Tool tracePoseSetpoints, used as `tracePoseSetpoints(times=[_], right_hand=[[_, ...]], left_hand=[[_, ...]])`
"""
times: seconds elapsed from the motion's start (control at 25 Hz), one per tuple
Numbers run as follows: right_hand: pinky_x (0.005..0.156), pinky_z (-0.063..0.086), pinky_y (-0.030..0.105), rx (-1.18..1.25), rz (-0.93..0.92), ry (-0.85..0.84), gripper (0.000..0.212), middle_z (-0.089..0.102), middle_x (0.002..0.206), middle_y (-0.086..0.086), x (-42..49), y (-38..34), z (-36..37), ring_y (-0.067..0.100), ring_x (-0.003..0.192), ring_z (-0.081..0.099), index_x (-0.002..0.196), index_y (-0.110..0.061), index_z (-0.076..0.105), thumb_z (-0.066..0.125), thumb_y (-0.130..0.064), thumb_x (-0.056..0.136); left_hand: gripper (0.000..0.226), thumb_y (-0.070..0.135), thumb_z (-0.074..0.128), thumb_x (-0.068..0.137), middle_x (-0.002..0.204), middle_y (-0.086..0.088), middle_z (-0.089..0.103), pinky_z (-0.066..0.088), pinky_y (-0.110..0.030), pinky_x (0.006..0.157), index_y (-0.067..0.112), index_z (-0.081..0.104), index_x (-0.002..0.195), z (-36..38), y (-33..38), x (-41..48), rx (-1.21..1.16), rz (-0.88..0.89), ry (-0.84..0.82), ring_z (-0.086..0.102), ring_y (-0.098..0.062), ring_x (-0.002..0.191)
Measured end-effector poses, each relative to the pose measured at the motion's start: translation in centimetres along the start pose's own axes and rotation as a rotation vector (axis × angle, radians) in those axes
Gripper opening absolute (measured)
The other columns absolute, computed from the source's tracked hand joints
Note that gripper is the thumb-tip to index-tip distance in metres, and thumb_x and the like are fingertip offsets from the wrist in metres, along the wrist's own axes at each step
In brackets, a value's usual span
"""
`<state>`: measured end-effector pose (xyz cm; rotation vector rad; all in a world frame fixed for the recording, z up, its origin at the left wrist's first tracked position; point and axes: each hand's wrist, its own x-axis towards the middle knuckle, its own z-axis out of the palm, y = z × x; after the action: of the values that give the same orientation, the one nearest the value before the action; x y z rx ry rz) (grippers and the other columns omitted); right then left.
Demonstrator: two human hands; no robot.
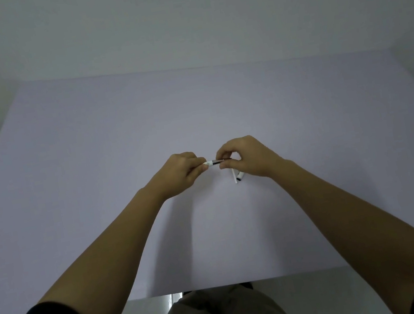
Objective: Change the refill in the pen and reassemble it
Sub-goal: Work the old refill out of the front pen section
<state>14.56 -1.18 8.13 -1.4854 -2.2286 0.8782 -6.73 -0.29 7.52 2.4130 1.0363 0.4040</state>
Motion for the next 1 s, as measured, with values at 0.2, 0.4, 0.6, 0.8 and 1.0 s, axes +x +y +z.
tracePoseSetpoints(times=[0.2, 0.4, 0.6, 0.8, 1.0], right_hand=[[0.063, 0.044, 0.021, 0.077, 0.151, -0.052, 0.025, 0.074, 0.093, 0.001, -0.2, 0.1, 0.3, 0.015, 0.069, 0.060, 0.100, -0.022, 0.068, 0.055, -0.038, 0.088], [0.077, 0.045, 0.019, 0.102, -0.011, 0.095, 0.020, 0.066, 0.087, -0.007, -0.1, -0.5, 0.5, 0.003, 0.082, 0.059, 0.095, -0.019, 0.065, 0.073, -0.024, 0.077], [0.062, 0.044, 0.025, 0.066, 0.132, -0.048, 0.020, 0.074, 0.087, -0.001, -0.1, -0.4, 0.3, 0.007, 0.066, 0.060, 0.093, -0.022, 0.070, 0.055, -0.035, 0.089], [0.076, 0.046, 0.017, 0.101, 0.019, 0.093, 0.022, 0.067, 0.089, -0.006, -0.3, -0.9, 0.3, 0.003, 0.082, 0.059, 0.096, -0.021, 0.065, 0.071, -0.031, 0.077], [0.069, 0.050, 0.030, 0.094, 0.102, -0.004, 0.014, 0.071, 0.081, 0.000, -0.3, -0.9, 0.2, 0.009, 0.073, 0.063, 0.086, -0.020, 0.070, 0.061, -0.031, 0.086]], left_hand=[[0.021, 0.021, 0.049, 0.094, 0.068, -0.012, 0.057, 0.036, -0.027, 0.060, 0.008, 0.065, 0.094, -0.2, 0.1, -0.1, 0.010, 0.017, 0.015, 0.045, -0.018, 0.063], [0.022, 0.020, 0.048, 0.094, 0.068, -0.013, 0.059, 0.035, -0.027, 0.061, 0.005, 0.065, 0.092, -0.2, 0.1, -0.3, 0.005, -0.002, 0.027, 0.050, -0.023, 0.064], [0.022, 0.021, 0.049, 0.094, 0.069, -0.012, 0.059, 0.038, -0.027, 0.061, 0.007, 0.065, 0.096, -0.4, 0.3, -0.7, 0.010, 0.017, 0.037, 0.048, -0.019, 0.064], [0.022, 0.019, 0.048, 0.093, 0.067, -0.014, 0.058, 0.034, -0.026, 0.060, 0.004, 0.064, 0.088, -0.2, 0.5, -0.8, -0.004, -0.004, 0.069, 0.048, -0.021, 0.063], [0.022, 0.020, 0.049, 0.093, 0.068, -0.014, 0.059, 0.037, -0.028, 0.060, 0.005, 0.065, 0.092, 0.0, 0.8, -1.0, -0.004, 0.007, 0.068, 0.048, -0.020, 0.063]])
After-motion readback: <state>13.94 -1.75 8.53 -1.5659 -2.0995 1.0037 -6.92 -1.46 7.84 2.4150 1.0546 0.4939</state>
